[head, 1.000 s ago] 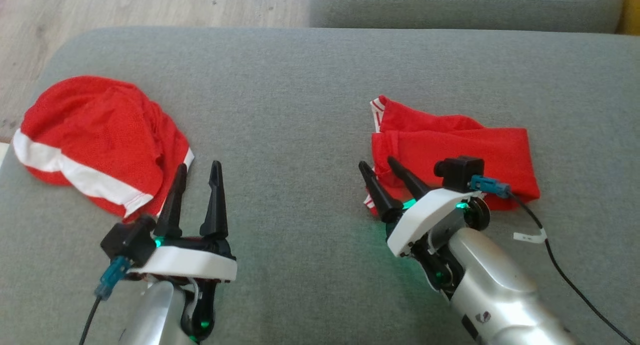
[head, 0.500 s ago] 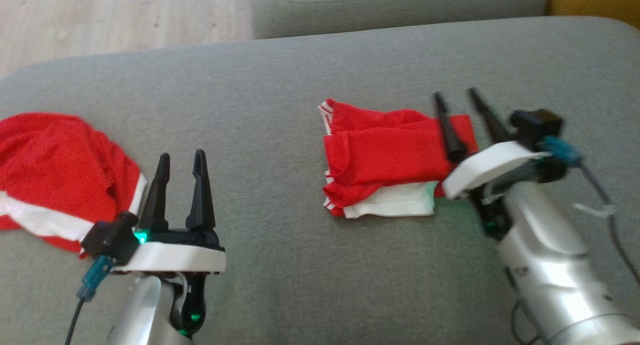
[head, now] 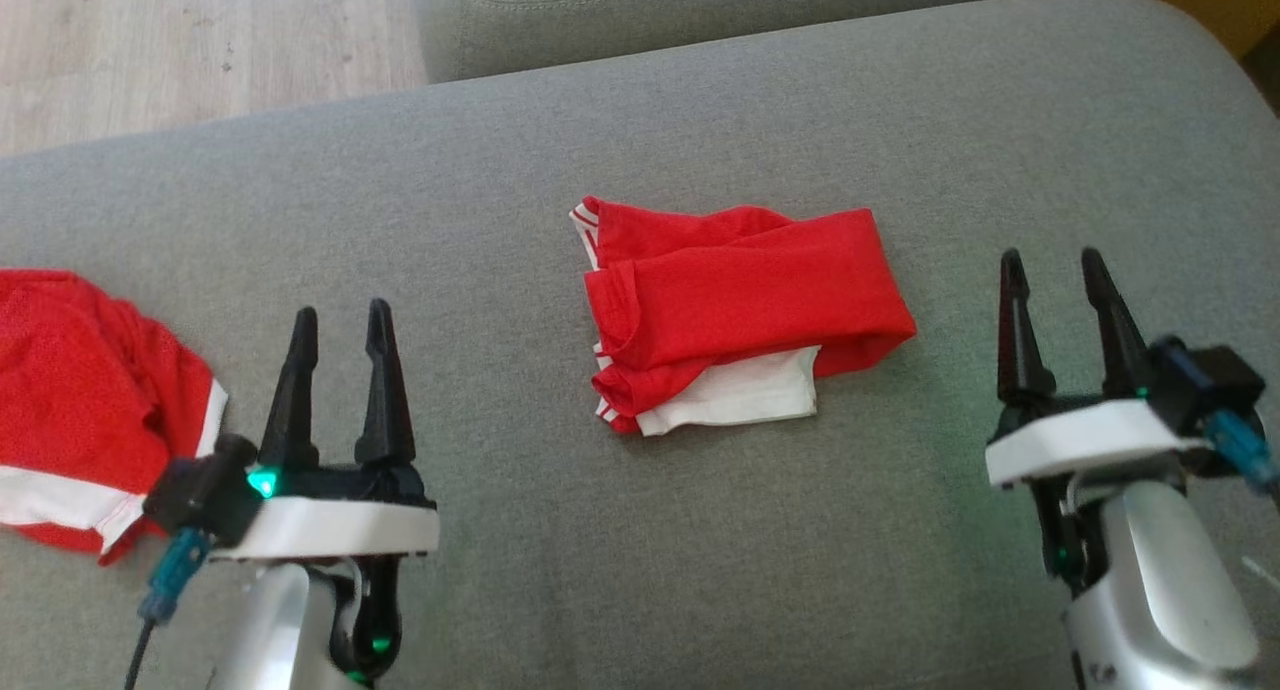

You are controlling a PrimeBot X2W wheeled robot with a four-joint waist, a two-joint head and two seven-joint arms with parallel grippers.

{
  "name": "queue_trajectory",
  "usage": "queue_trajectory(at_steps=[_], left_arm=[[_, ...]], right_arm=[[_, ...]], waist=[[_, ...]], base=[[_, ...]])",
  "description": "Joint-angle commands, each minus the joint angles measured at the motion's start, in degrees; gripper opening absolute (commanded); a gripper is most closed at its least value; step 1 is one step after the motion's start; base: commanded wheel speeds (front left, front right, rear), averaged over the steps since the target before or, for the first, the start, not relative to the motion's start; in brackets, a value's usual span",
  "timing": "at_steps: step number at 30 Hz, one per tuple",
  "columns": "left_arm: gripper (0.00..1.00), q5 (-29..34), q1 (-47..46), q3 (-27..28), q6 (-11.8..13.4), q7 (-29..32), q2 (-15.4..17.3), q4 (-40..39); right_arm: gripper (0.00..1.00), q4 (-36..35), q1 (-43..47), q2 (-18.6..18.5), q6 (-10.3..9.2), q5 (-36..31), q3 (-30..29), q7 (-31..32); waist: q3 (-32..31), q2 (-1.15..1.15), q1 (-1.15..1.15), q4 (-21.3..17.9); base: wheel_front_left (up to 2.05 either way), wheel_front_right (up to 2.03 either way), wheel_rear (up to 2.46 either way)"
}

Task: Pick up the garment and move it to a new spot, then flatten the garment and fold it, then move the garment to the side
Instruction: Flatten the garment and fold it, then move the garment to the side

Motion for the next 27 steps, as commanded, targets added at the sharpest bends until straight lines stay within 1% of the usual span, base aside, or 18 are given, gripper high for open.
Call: queue_trajectory(at_steps=[1, 8, 12, 16, 22, 27], left_arm=[[1.0, 1.4, -0.6, 2.3, 0.1, -0.3, 0.2, -2.1], [1.0, 3.2, 0.5, 1.7, 0.1, -0.3, 0.0, -2.7], [1.0, 3.2, 0.0, 0.7, 0.1, -0.3, 0.0, -2.9], [1.0, 3.0, -1.1, -0.4, 0.1, -0.3, 0.0, -3.0], [1.0, 2.7, -3.0, -2.1, 0.1, -0.3, 0.0, -2.6], [1.0, 2.3, -4.4, -3.2, 0.1, -0.3, 0.0, -2.2]], right_arm=[[1.0, -3.3, 0.0, 0.6, -0.05, -0.9, 0.8, -0.6], [1.0, -5.5, 2.5, 0.9, -0.05, 0.6, 0.9, -0.6], [1.0, -5.8, 1.8, 0.9, -0.05, 0.2, 0.6, -0.4], [1.0, -5.4, -0.1, 0.9, -0.05, -1.0, -0.2, 1.4], [1.0, -0.8, -4.4, 0.9, -0.05, -1.3, -2.0, 5.8], [1.0, 6.5, -7.6, 0.9, -0.05, -0.1, -3.7, 9.2]], waist=[[-0.1, 0.0, 0.0, -0.1], [-0.1, 0.0, 0.0, 0.2], [0.7, 0.0, 0.0, 1.0], [2.5, 0.0, 0.0, 2.1], [6.1, 0.0, 0.0, 4.4], [8.3, 0.0, 0.0, 6.7]], base=[[0.0, 0.0, 0.0], [0.0, 0.0, 0.0], [0.0, 0.0, 0.0], [0.0, 0.0, 0.0], [0.0, 0.0, 0.0], [0.0, 0.0, 0.0]])
